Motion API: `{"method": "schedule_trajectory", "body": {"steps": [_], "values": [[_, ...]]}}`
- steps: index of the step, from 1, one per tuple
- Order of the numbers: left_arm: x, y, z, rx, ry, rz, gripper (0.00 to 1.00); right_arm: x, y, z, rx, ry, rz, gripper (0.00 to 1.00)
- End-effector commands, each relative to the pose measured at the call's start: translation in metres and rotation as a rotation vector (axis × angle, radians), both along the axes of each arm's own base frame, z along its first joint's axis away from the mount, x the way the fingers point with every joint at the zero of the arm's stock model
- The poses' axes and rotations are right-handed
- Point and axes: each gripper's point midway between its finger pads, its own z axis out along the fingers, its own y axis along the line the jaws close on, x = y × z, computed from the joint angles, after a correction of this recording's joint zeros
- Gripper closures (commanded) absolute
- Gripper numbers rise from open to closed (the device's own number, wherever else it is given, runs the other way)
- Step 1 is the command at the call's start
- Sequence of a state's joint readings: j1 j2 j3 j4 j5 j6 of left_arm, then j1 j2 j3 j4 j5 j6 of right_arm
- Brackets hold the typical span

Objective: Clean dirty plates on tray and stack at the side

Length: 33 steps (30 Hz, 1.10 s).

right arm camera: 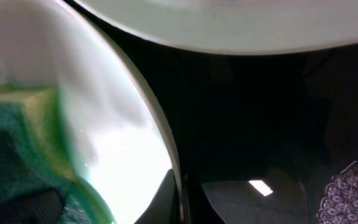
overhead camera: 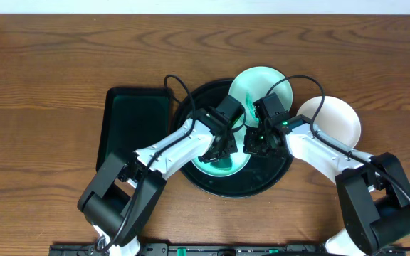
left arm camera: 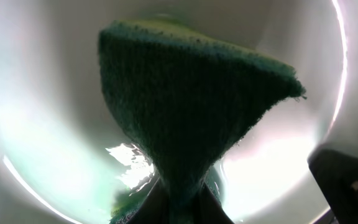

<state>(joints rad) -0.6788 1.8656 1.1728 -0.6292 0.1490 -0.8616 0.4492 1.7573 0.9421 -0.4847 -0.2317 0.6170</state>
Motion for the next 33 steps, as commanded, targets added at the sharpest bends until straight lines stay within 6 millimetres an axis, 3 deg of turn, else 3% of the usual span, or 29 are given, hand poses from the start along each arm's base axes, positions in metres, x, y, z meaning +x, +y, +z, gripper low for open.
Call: {"method": "schedule_trajectory", "body": {"steps": [1,4,7,11,13,16,19,23,27,33], "values": [[0.02,0.054,-0.012,0.273,-0.082,0.132,0.93,0.003,-0.005,-0.004,-0.022,-0.001,-0.001,0.99],[0.022,0.06,-0.009,0.304,-0.094,0.134,0.93,0.003,-0.005,-0.004,-0.022,-0.001,-0.001,0.99],[0.012,0.053,-0.011,0.27,-0.046,0.12,0.93,0.003,-0.005,-0.004,-0.022,-0.001,-0.001,0.99],[-0.02,0.014,-0.013,0.059,0.132,0.014,0.93,0.003,-0.005,-0.004,-0.022,-0.001,-0.001,0.99],[-0.025,0.0,-0.011,-0.002,0.151,-0.036,0.93,0.004,-0.005,-0.004,-0.021,-0.001,-0.001,0.99],[-0.016,-0.009,-0.01,-0.036,0.102,-0.076,0.93,0.003,-0.005,-0.004,-0.021,-0.001,-0.001,0.99],[0.005,-0.017,-0.007,-0.085,0.022,-0.101,0.93,0.003,-0.005,-0.004,-0.022,0.001,0.0,0.99],[0.038,0.007,-0.003,-0.05,-0.051,-0.03,0.93,0.003,-0.005,-0.005,-0.023,0.002,0.0,0.99],[0.061,0.051,0.015,0.016,-0.049,0.083,0.93,0.003,-0.005,-0.005,-0.024,0.002,0.0,0.99],[0.09,0.097,0.083,0.01,-0.112,0.131,0.93,0.003,-0.005,-0.004,-0.023,-0.001,0.003,0.99]]}}
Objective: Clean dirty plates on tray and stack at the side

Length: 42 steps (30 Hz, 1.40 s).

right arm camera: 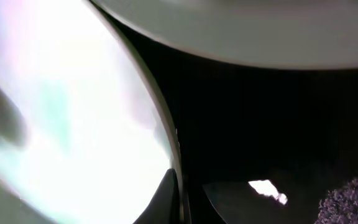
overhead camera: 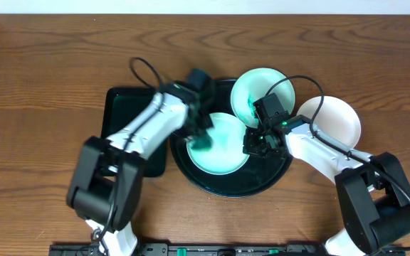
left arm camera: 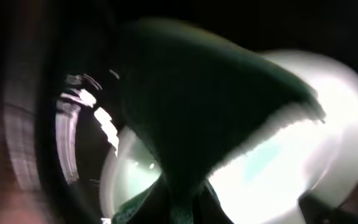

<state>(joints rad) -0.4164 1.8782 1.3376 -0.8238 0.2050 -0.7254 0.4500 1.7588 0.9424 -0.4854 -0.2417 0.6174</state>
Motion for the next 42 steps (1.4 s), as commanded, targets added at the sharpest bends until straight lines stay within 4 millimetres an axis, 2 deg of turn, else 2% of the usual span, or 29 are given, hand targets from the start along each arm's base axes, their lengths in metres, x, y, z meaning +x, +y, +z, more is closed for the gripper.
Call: {"method": "schedule_trajectory", "body": {"steps": [1,6,10,13,17,22,29,35,42], "values": [[0.036,0.037,0.063,0.037,-0.163,0.013,0.93,0.004,-0.006,-0.004,-0.031,-0.008,0.005,0.99],[0.032,0.067,0.124,0.031,-0.246,0.027,0.93,0.005,-0.006,-0.003,-0.03,-0.015,0.014,0.99],[0.024,0.085,0.153,0.029,-0.309,0.043,0.92,0.006,0.002,0.011,-0.032,-0.055,0.075,0.99],[0.018,0.095,0.165,0.028,-0.332,0.063,0.93,0.008,-0.001,0.031,-0.127,-0.12,0.112,0.99],[0.015,0.098,0.164,0.032,-0.322,0.069,0.93,0.012,-0.005,0.071,-0.281,-0.252,0.17,0.99],[0.01,0.099,0.156,0.039,-0.295,0.065,0.93,0.013,-0.024,0.128,-0.529,-0.433,0.171,0.99],[0.008,0.101,0.152,0.056,-0.289,0.034,0.93,0.009,-0.041,0.177,-0.818,-0.629,0.192,0.99],[0.009,0.103,0.152,0.068,-0.291,0.033,0.93,0.0,-0.024,0.212,-1.022,-0.821,0.297,0.99],[0.009,0.105,0.152,0.082,-0.294,0.034,0.93,-0.024,0.003,0.254,-1.18,-1.054,0.335,0.99]]}}
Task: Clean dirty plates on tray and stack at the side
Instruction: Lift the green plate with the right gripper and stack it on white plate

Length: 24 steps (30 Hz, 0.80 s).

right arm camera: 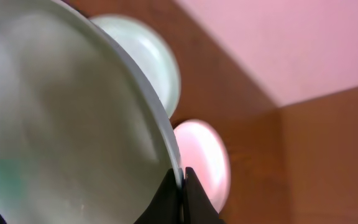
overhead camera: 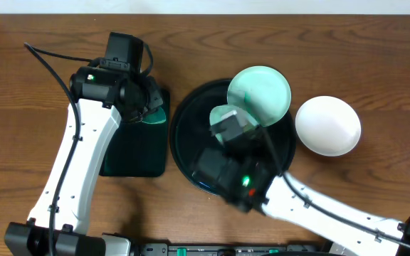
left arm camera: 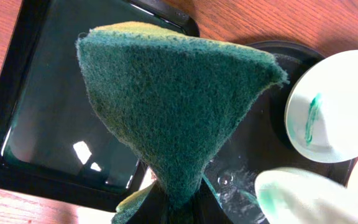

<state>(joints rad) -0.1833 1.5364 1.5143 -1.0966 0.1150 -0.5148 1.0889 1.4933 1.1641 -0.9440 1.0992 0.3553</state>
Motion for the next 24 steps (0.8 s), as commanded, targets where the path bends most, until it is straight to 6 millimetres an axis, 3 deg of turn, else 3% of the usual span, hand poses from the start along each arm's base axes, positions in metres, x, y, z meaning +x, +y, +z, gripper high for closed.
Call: {"method": "schedule_trajectory", "body": {"steps": [1,7,13,16,19,21,24], "values": [[0.0,0.005,-0.003,0.031,0.002,-0.011,0.93,-0.007,0.002,0.052,-0.09,-0.235,0.002,0.99],[0.001,0.011,-0.003,0.062,-0.004,0.001,0.93,-0.023,0.012,0.062,-0.15,-0.285,0.058,0.99],[0.001,0.011,-0.003,0.062,-0.005,0.001,0.93,-0.023,0.013,0.06,-0.098,-0.291,0.045,0.99],[0.002,0.011,-0.002,0.062,-0.007,0.001,0.92,-0.019,0.01,0.035,-0.011,-0.161,0.033,0.99],[0.002,0.011,-0.002,0.061,-0.007,0.001,0.92,-0.012,-0.006,-0.004,0.164,0.049,-0.07,0.99],[0.002,0.011,-0.002,0.061,-0.007,0.001,0.93,-0.009,-0.013,-0.018,0.256,0.15,-0.115,0.99],[0.002,0.011,-0.002,0.061,-0.007,0.001,0.93,0.0,-0.026,-0.022,0.434,0.256,-0.184,0.99]]}}
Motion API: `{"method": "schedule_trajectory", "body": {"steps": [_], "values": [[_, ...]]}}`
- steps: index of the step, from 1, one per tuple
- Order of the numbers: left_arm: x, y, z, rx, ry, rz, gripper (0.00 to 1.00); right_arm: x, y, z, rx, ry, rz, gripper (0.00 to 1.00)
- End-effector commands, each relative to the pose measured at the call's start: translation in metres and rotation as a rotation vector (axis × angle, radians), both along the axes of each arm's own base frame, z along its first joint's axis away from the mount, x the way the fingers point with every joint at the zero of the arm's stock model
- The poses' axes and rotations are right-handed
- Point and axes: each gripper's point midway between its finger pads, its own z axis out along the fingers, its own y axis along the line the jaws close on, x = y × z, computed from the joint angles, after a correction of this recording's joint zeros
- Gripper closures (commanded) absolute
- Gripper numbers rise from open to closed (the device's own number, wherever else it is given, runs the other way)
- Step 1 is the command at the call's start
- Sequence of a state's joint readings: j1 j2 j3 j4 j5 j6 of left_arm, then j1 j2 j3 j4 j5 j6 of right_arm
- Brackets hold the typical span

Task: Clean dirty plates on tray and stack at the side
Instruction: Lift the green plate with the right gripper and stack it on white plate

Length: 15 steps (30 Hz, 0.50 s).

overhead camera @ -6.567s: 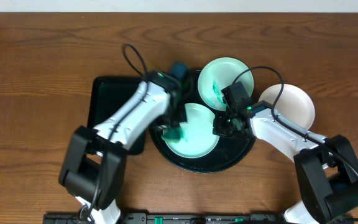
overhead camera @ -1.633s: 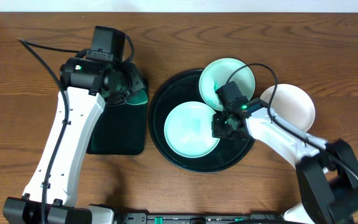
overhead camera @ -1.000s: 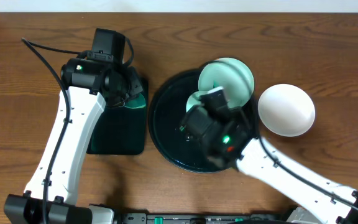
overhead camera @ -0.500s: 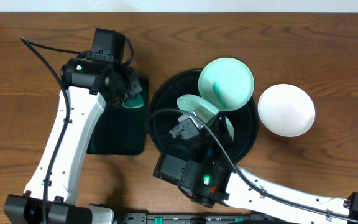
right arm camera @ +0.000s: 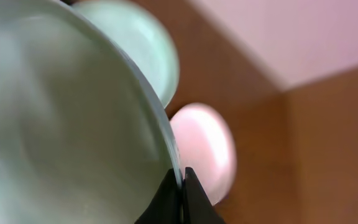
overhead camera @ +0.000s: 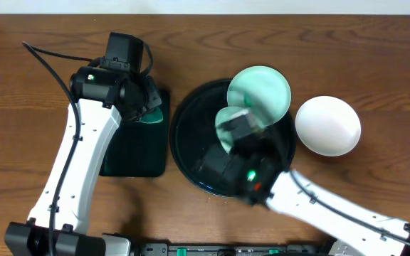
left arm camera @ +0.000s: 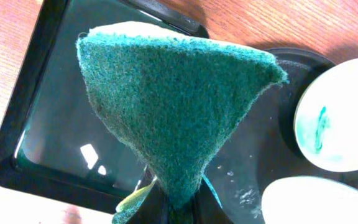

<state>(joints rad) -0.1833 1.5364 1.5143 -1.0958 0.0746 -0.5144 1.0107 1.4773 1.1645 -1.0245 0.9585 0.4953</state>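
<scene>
My left gripper [left arm camera: 176, 202] is shut on a green scouring sponge [left arm camera: 179, 106] and holds it over the right edge of the rectangular black tray [left arm camera: 55, 130]; overhead, that gripper [overhead camera: 148, 108] is at the upper left. My right gripper [right arm camera: 180, 182] is shut on the rim of a pale green plate [right arm camera: 61, 124], held tilted above the round black tray [overhead camera: 191, 153]. This held plate [overhead camera: 228, 119] shows small in the overhead view. A second plate [overhead camera: 262, 91] with a green smear rests on the round tray's far rim. A clean white plate [overhead camera: 327, 126] lies on the table to the right.
The rectangular tray [overhead camera: 130, 153] holds shallow water and lies left of the round tray. The wooden table [overhead camera: 48, 57] spreads around both. My right arm [overhead camera: 312, 203] reaches diagonally from the lower right, raised high over the round tray's front.
My right gripper with the held plate has shifted slightly to the right above the round tray. The left gripper and sponge stay over the rectangular tray, almost unchanged.
First my left gripper pressed the sponge on a plate in the round tray while the right gripper held its rim. Then the sponge was at that plate's left edge. Later the sponge was over the rectangular tray and the right gripper held the plate lifted, as now.
</scene>
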Motion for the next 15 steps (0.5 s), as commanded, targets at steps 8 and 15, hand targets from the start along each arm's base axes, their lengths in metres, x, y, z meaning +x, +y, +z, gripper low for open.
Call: {"method": "schedule_trajectory", "body": {"steps": [8,15], "values": [[0.0,0.004,-0.002,0.024,0.001,-0.013,0.93,0.033,-0.069,0.031,0.807,0.207,-0.213,0.99],[0.0,0.004,-0.002,0.024,0.002,-0.013,0.93,0.041,-0.205,0.014,0.893,0.102,-0.643,0.99]]}}
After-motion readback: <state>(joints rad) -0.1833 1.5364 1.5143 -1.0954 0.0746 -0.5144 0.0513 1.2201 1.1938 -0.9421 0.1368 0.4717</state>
